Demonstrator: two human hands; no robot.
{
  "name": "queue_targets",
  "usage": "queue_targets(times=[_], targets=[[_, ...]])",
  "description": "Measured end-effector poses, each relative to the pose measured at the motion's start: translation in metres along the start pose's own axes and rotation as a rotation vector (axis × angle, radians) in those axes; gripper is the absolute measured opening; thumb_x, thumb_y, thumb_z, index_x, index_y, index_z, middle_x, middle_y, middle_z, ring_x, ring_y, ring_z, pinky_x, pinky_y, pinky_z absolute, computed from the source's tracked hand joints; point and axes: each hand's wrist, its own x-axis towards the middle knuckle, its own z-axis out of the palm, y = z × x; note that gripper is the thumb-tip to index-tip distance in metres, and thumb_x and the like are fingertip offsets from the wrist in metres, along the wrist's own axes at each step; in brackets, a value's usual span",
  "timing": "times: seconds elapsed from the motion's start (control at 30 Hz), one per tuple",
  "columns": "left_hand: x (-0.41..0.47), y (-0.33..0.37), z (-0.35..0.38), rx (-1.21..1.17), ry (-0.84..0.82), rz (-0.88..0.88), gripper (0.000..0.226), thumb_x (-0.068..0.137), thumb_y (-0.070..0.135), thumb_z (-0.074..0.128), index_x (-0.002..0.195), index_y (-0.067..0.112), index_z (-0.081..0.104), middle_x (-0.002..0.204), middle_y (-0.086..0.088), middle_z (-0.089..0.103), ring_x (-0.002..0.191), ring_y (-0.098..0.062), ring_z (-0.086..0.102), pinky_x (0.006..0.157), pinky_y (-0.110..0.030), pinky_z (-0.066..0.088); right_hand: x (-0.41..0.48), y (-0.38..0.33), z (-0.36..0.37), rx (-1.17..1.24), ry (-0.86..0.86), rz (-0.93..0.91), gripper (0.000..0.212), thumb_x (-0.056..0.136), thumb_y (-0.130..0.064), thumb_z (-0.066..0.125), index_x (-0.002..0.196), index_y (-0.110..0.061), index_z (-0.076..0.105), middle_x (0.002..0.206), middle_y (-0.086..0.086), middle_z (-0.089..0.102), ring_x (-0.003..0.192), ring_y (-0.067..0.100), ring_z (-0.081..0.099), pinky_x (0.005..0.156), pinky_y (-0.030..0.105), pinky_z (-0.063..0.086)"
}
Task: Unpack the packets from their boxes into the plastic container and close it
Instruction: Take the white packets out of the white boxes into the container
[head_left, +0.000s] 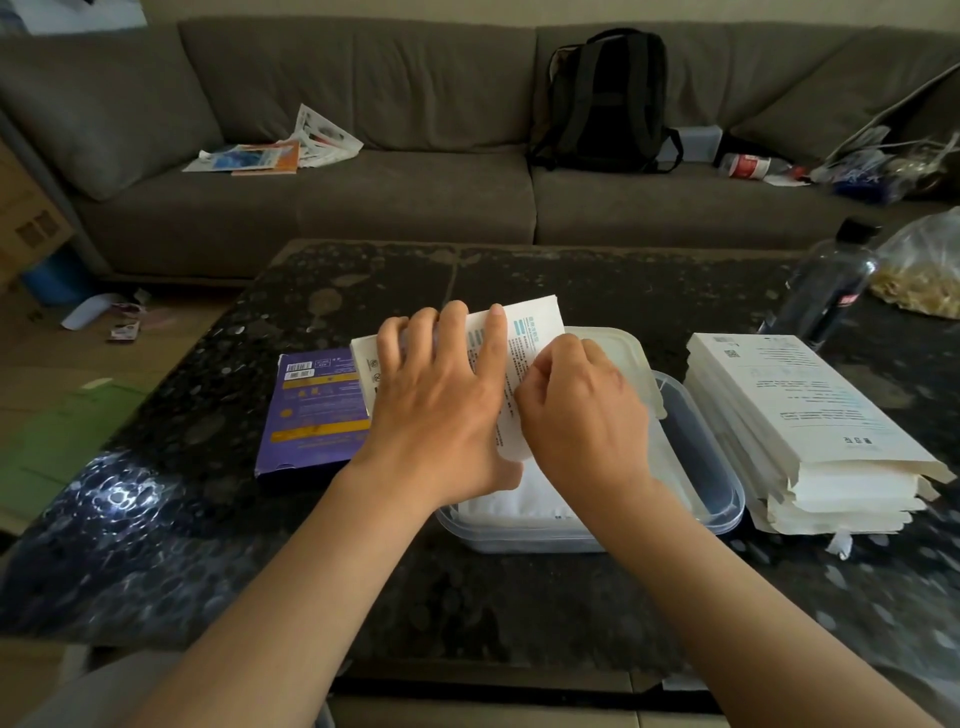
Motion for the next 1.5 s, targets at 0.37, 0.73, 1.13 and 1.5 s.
queue_targets(times=[0.37,0.73,1.13,1.5], targets=[[0.002,0.000,0.001,0.003,-0.001,-0.012,0.124,0.053,0.070,0.068,0.153,0.013,0.021,0.143,-0.018,0.034,0.129,-0.040,0.035,0.108,-0.055,0.024,0.002,0.006,0.000,0.144,0.025,0.043,0.021,0.099,-0.036,0.055,0.096,-0.016,0.058,0.095,-0.002,0.062,0.078,0.015,0.061,0.063,0.029,0.055],[0.002,0.001,0.001,0.004,0.024,-0.003,0.123,0.052,0.067,0.071,0.152,0.011,0.026,0.141,-0.020,0.037,0.127,-0.041,0.037,0.108,-0.056,0.025,0.004,0.005,0.001,0.161,-0.112,0.089,0.022,0.104,-0.039,0.047,0.105,-0.020,0.058,0.106,-0.005,0.061,0.090,0.014,0.064,0.073,0.032,0.059],[0.004,-0.024,-0.001,-0.115,-0.088,0.004,0.133,0.051,0.078,0.068,0.152,0.023,0.002,0.145,-0.006,0.020,0.135,-0.030,0.022,0.117,-0.050,0.015,0.031,0.026,-0.036,0.657,-0.355,0.412,0.023,0.106,-0.022,0.047,0.096,-0.006,0.061,0.093,0.008,0.068,0.068,0.021,0.062,0.060,0.028,0.057],[0.003,-0.035,-0.001,-0.200,-0.141,0.060,0.135,0.052,0.081,0.069,0.153,0.027,-0.003,0.150,0.000,0.015,0.140,-0.025,0.017,0.122,-0.050,0.008,0.032,0.036,-0.048,1.069,-0.427,0.629,0.017,0.106,-0.015,0.050,0.093,-0.006,0.057,0.098,0.012,0.076,0.076,0.024,0.063,0.061,0.030,0.056]])
